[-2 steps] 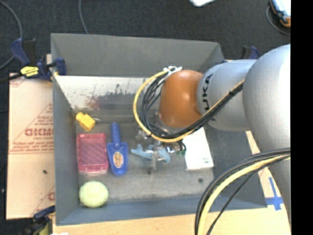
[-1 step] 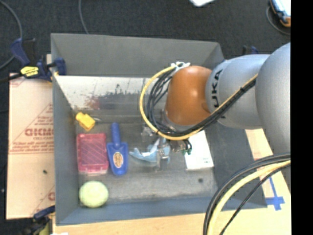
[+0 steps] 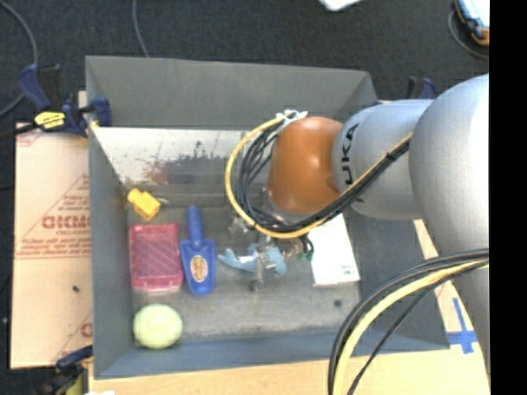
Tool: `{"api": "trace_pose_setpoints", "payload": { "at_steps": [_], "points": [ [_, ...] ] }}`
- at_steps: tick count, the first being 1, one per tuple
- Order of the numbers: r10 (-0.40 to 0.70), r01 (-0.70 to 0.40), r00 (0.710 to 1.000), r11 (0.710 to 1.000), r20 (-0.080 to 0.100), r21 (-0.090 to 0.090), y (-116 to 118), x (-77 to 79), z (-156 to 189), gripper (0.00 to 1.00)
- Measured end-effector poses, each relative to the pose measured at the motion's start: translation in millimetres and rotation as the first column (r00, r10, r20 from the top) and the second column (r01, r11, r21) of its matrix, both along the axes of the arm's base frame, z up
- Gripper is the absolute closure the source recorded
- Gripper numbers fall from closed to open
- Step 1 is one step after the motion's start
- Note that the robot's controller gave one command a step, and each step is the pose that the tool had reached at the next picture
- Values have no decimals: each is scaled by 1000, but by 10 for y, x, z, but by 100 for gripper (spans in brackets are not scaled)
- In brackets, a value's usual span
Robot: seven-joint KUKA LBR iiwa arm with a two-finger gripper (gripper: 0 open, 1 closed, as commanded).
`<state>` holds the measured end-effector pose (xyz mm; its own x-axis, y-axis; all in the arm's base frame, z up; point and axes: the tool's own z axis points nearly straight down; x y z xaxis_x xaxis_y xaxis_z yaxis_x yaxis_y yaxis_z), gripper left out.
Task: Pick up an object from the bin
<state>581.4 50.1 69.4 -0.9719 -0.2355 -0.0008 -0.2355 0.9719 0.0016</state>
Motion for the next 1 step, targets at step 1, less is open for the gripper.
{"api": "trace_pose_setpoints", "payload": {
  "at_steps": [1],
  "points": [
    [63, -63, 998, 998, 12, -3, 48, 53, 14, 0]
  ]
}}
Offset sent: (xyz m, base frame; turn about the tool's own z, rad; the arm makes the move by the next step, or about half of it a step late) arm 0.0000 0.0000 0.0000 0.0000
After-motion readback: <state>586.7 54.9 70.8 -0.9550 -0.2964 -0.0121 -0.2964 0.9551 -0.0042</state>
